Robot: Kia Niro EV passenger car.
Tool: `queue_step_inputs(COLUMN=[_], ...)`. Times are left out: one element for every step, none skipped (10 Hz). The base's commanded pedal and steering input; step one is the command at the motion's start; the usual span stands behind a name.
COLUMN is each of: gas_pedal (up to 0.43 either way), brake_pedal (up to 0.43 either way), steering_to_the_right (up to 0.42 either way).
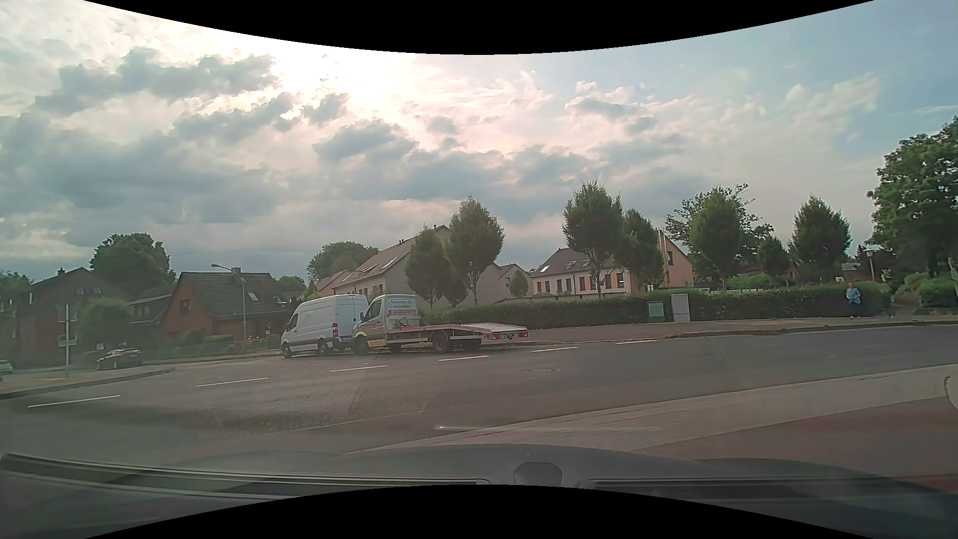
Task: Follow the waypoints while adhering to traffic rules and regulations
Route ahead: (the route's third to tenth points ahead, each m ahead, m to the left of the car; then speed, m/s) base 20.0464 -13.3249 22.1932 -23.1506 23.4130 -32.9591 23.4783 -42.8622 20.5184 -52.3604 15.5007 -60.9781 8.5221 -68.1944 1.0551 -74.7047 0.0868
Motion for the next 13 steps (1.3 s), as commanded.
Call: queue_step_inputs(gas_pedal=[0.0, 0.0, 0.0, 0.0, 0.0, 0.0, 0.0, 0.0, 0.0, 0.0, 0.0, 0.0, 0.0], brake_pedal=[0.165, 0.165, 0.165, 0.165, 0.165, 0.165, 0.165, 0.159, 0.098, 0.085, 0.061, 0.043, 0.043], steering_to_the_right=[-0.005, -0.005, -0.005, -0.005, -0.005, -0.005, -0.005, -0.005, -0.005, -0.005, -0.005, -0.005, -0.005])
